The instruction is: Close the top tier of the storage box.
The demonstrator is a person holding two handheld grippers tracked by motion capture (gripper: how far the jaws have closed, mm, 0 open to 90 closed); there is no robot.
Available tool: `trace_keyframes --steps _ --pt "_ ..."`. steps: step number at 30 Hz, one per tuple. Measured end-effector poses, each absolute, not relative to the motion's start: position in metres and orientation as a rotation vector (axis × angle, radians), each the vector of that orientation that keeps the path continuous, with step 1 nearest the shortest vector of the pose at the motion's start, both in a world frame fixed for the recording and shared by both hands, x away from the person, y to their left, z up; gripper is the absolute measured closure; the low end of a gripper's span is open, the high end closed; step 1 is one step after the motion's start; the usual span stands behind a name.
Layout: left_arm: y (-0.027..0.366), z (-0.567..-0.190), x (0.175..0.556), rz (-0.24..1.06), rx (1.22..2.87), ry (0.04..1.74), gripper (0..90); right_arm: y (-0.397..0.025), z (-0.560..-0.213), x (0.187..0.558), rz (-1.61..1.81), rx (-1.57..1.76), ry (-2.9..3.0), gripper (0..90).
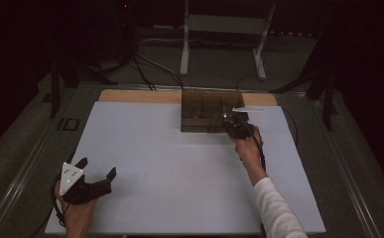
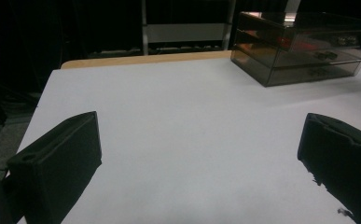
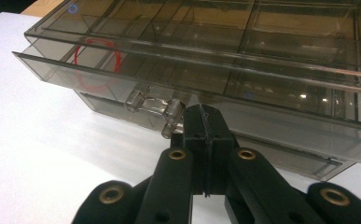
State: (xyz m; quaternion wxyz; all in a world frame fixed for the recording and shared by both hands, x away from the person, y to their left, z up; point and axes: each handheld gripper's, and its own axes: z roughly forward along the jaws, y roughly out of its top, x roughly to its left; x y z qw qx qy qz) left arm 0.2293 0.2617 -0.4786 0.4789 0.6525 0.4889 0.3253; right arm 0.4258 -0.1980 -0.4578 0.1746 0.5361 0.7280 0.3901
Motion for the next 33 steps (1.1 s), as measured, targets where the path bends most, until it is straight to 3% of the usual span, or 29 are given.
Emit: trace_keyframes --steps 33 --pt "0.263 -0.478 0.228 0.795 1.583 1.196 1.1 -0.199 -0.457 0.440 1.100 1.552 2.022 90.0"
